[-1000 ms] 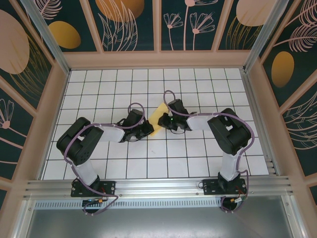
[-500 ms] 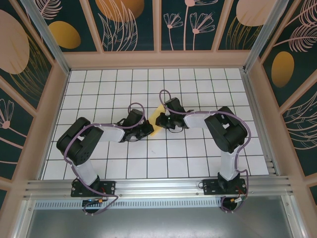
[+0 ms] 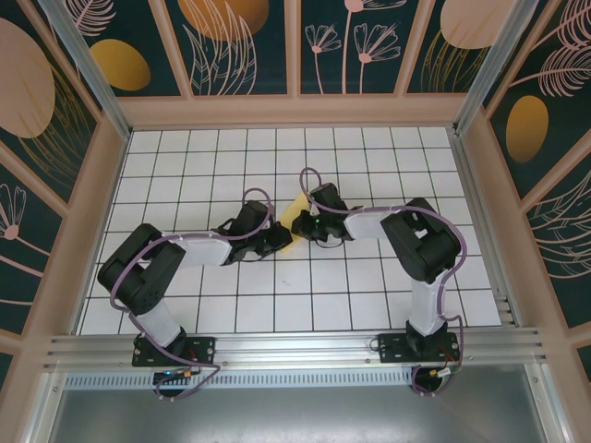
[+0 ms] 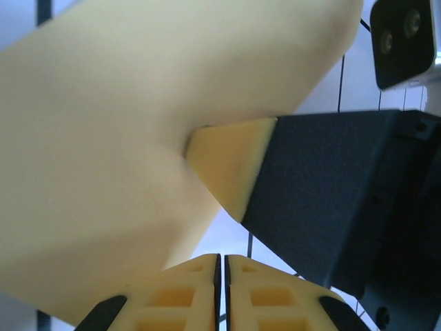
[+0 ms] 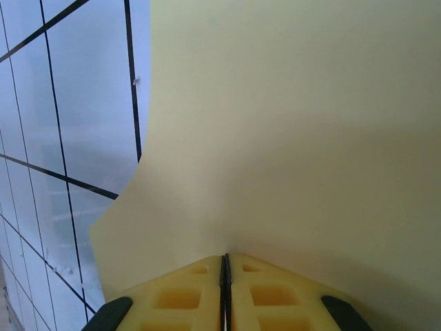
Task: Fold a paper plane with a square sheet of paper (pick it up from the middle)
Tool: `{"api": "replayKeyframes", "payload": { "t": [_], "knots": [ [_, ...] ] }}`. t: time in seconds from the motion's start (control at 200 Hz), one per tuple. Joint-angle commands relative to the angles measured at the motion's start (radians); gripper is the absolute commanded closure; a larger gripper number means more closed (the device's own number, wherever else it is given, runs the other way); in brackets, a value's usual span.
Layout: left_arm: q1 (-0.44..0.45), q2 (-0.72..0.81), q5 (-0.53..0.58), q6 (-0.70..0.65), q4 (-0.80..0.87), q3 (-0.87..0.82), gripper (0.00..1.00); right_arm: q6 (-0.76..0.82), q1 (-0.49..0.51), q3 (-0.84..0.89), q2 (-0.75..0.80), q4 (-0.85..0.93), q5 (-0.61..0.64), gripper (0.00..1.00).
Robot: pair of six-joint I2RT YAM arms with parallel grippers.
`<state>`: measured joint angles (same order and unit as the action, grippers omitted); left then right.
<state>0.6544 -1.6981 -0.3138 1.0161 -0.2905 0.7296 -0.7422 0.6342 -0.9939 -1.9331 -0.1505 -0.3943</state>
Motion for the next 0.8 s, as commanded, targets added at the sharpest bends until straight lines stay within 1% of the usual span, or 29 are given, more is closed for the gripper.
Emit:
{"api": "replayKeyframes", "payload": {
  "t": [0.0, 0.135, 0.3, 0.46, 0.56, 0.665, 0.791],
  "knots": [
    [0.008, -0.041, -0.024, 0.003, -0.014, 0.017, 0.89, -0.022, -0.008, 0.026, -0.009, -0.004, -0.005, 0.91],
    [0.010, -0.071, -0.020, 0.000, 0.003, 0.016, 0.90, -0.031, -0.013, 0.031, -0.006, -0.010, -0.009, 0.91],
    [0.010, -0.084, 0.036, -0.007, 0.044, 0.008, 0.91, -0.030, -0.014, 0.034, -0.006, -0.014, -0.011, 0.91],
    [0.010, -0.084, 0.053, -0.008, 0.068, 0.004, 0.91, -0.024, -0.020, 0.038, -0.006, -0.008, -0.005, 0.91],
    [0.009, -0.066, 0.035, -0.006, 0.046, -0.006, 0.91, -0.017, -0.026, 0.041, -0.004, -0.004, 0.000, 0.91],
    [0.009, -0.035, 0.012, -0.006, 0.019, 0.024, 0.90, -0.017, -0.026, 0.043, -0.006, -0.006, -0.010, 0.91],
    [0.010, -0.023, 0.034, 0.003, -0.027, 0.044, 0.89, -0.028, -0.027, 0.049, -0.004, -0.022, -0.027, 0.91]
  ]
}}
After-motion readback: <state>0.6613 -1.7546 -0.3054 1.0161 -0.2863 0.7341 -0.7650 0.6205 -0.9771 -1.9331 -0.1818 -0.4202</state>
